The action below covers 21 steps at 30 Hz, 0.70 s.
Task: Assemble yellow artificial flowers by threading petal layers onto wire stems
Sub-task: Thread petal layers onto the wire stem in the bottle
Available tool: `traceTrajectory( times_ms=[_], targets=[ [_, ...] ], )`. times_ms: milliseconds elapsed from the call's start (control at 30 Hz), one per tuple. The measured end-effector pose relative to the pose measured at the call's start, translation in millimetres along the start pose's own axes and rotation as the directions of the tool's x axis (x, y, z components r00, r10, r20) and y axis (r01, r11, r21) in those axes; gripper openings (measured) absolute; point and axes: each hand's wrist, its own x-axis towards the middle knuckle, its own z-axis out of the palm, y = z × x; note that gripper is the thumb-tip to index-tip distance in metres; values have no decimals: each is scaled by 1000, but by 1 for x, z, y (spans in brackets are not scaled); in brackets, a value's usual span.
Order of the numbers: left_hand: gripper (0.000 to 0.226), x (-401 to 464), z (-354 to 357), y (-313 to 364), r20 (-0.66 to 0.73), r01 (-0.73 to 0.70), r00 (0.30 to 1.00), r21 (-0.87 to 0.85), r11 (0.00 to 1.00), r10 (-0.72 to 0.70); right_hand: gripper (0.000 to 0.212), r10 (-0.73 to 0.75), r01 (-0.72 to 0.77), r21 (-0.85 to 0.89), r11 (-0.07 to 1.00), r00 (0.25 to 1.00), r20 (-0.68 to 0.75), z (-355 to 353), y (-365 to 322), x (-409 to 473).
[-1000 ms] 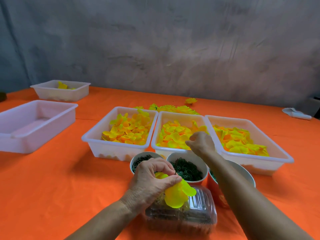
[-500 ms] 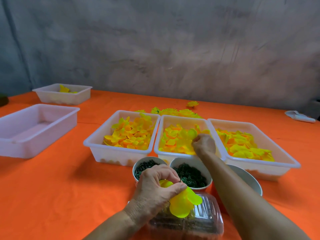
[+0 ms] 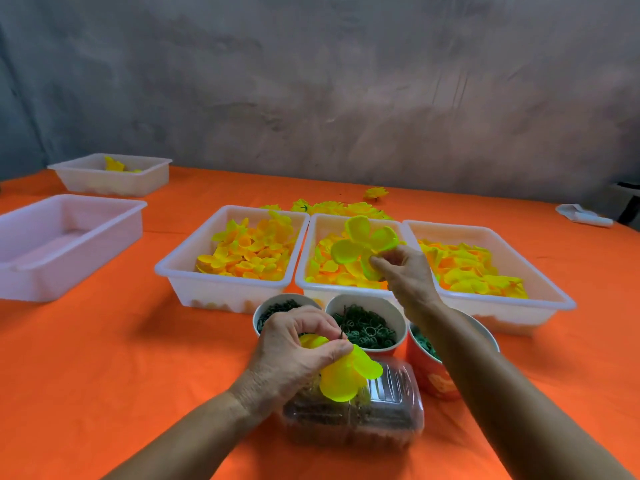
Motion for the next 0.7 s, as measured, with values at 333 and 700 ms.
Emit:
traceTrajectory(
  times_ms=[333,700],
  targets=[
    [10,0,-3,3,27,49,998,-21,999,-48,23,67,-97,320,942,992,104,-19,-29,-55],
    [44,20,-23,30,-90,83,992,-68,994,-89,31,-223,157,374,914,964,142,-23,-42,-73]
  ],
)
